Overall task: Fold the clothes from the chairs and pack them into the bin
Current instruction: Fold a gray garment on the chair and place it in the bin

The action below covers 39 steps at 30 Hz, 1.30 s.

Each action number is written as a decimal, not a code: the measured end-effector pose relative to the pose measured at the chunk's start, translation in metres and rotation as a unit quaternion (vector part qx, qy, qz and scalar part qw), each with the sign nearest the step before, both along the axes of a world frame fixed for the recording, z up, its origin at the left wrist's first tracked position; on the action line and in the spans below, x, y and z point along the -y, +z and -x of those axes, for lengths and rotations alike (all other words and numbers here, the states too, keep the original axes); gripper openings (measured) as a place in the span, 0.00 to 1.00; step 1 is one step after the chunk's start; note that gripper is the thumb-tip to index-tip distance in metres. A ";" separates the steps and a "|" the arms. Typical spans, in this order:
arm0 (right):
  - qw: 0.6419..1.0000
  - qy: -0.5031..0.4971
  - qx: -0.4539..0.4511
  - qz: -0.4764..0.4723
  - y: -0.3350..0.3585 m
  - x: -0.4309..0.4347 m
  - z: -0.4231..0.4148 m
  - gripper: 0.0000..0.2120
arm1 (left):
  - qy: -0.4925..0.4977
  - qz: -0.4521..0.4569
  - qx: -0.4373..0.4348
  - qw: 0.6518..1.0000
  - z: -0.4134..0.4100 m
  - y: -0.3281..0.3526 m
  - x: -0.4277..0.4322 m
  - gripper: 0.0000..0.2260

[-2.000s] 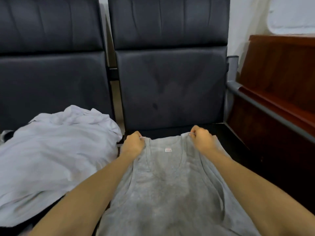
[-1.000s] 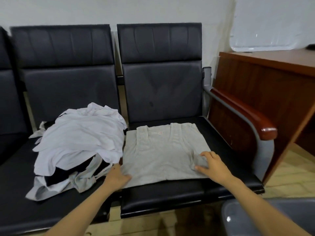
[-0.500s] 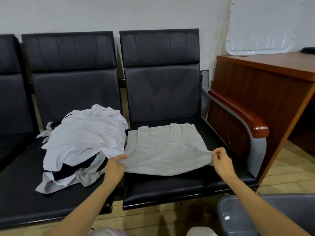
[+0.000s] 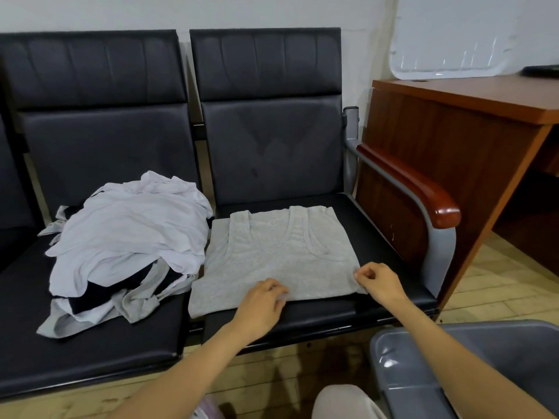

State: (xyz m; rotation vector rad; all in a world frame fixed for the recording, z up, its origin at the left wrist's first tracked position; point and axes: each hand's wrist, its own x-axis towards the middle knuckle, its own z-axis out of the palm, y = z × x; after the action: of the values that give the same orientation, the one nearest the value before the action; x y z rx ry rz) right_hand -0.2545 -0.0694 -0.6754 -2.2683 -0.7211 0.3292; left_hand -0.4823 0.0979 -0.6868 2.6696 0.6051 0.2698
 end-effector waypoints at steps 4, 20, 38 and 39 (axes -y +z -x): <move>0.991 0.087 0.091 0.048 -0.008 0.001 0.007 0.04 | 0.003 -0.043 -0.027 0.999 -0.012 -0.007 0.008 0.17; 0.975 0.139 0.172 0.022 -0.018 -0.013 -0.001 0.02 | 0.034 0.182 0.101 0.978 -0.114 0.013 0.045 0.20; 0.976 -0.011 0.179 0.124 -0.013 0.000 -0.019 0.09 | -0.002 0.118 0.071 0.990 -0.111 -0.012 0.032 0.11; 0.974 -0.012 0.182 0.132 -0.012 0.000 -0.016 0.13 | -0.007 0.121 0.069 0.990 -0.107 -0.010 0.031 0.12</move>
State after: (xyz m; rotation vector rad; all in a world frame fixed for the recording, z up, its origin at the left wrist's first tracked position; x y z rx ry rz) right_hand -0.2381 -0.0690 -0.6878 -2.6255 -0.8756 -0.0095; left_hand -0.3754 0.0667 -0.6964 2.3997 0.5395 0.3498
